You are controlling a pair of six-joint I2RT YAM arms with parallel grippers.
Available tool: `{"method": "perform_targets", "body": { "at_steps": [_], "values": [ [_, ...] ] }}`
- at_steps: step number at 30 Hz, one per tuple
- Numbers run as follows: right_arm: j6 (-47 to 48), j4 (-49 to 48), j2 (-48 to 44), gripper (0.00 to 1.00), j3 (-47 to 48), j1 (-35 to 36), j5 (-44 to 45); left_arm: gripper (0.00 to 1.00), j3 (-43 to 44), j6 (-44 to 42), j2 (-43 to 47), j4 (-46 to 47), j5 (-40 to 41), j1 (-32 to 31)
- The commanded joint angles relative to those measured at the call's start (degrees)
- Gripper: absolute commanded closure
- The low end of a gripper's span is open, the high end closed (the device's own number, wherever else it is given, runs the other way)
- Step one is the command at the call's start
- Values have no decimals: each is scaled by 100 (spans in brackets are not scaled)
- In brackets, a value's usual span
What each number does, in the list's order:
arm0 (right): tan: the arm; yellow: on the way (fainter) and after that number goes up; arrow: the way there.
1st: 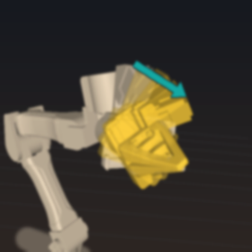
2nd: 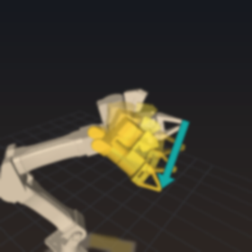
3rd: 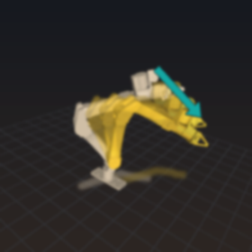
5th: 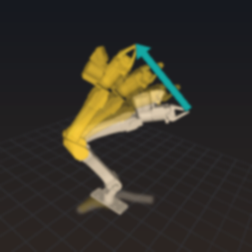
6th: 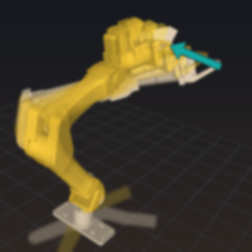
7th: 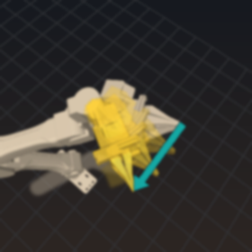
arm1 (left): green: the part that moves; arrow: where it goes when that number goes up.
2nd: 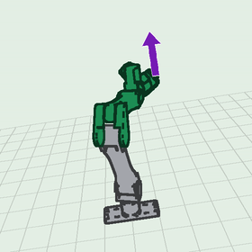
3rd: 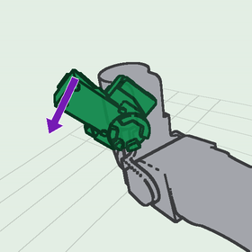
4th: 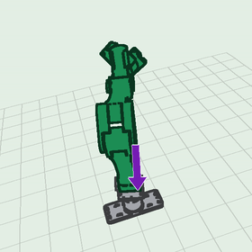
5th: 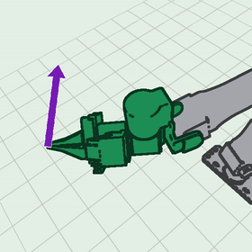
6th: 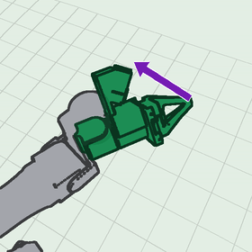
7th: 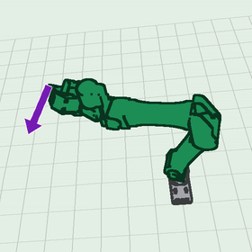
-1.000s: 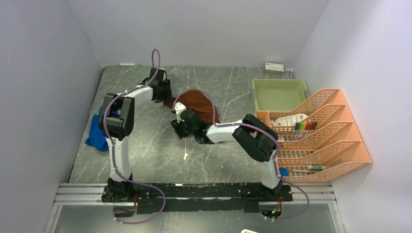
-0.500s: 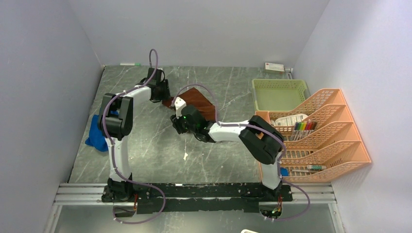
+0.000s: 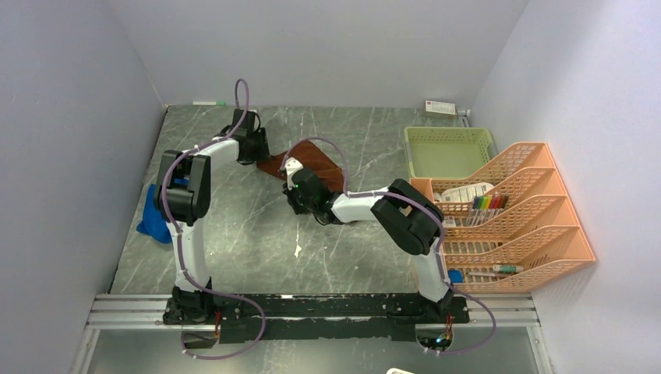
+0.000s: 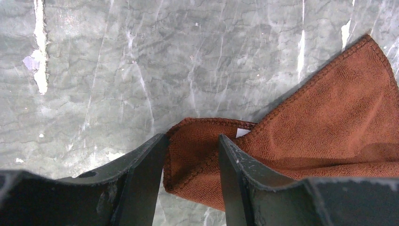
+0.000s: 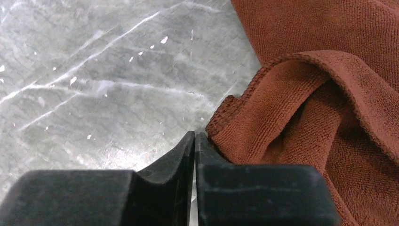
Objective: Roll the towels
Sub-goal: Flatten out the towel at the center of the board.
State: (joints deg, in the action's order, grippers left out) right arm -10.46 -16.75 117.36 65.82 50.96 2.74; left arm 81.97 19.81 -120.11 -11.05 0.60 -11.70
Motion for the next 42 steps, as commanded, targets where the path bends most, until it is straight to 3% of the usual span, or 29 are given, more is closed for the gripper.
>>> {"method": "perform_targets", "body": {
  "at_steps": [1, 6, 15, 19, 20, 22, 23, 33, 39, 42],
  "values": [
    [-142, 252, 341, 100, -79, -49, -205, 44, -94, -149, 200, -131, -1, 107],
    [-132, 123, 165, 100, -283, -59, -698, 44, -135, -162, 287, -130, 8, 141],
    [92, 241, -1459, 100, -122, -87, -1774, 44, -138, -145, 428, -165, -17, 188],
    [149, 579, -1808, 97, 41, -258, -1688, 44, -192, -128, 530, -144, -53, 217],
    [205, 777, -1743, 72, 141, -282, -1572, 44, -203, -115, 547, -139, -59, 221],
    [448, 1206, -1443, 4, 333, -268, -1180, 44, -223, -103, 574, -125, -70, 229],
    [589, 1435, -1274, 1, 447, -260, -1024, 44, -232, -101, 581, -121, -83, 230],
    [1279, 2546, -329, 2, 1040, -51, -203, 44, -276, -79, 592, -145, -144, 256],
    [1278, 2492, 66, 34, 1119, 37, -170, 44, -253, -65, 564, -156, -147, 256],
    [1266, 2451, 234, 38, 1209, 35, -195, 44, -253, -74, 535, -171, -142, 261]
  ]
}}
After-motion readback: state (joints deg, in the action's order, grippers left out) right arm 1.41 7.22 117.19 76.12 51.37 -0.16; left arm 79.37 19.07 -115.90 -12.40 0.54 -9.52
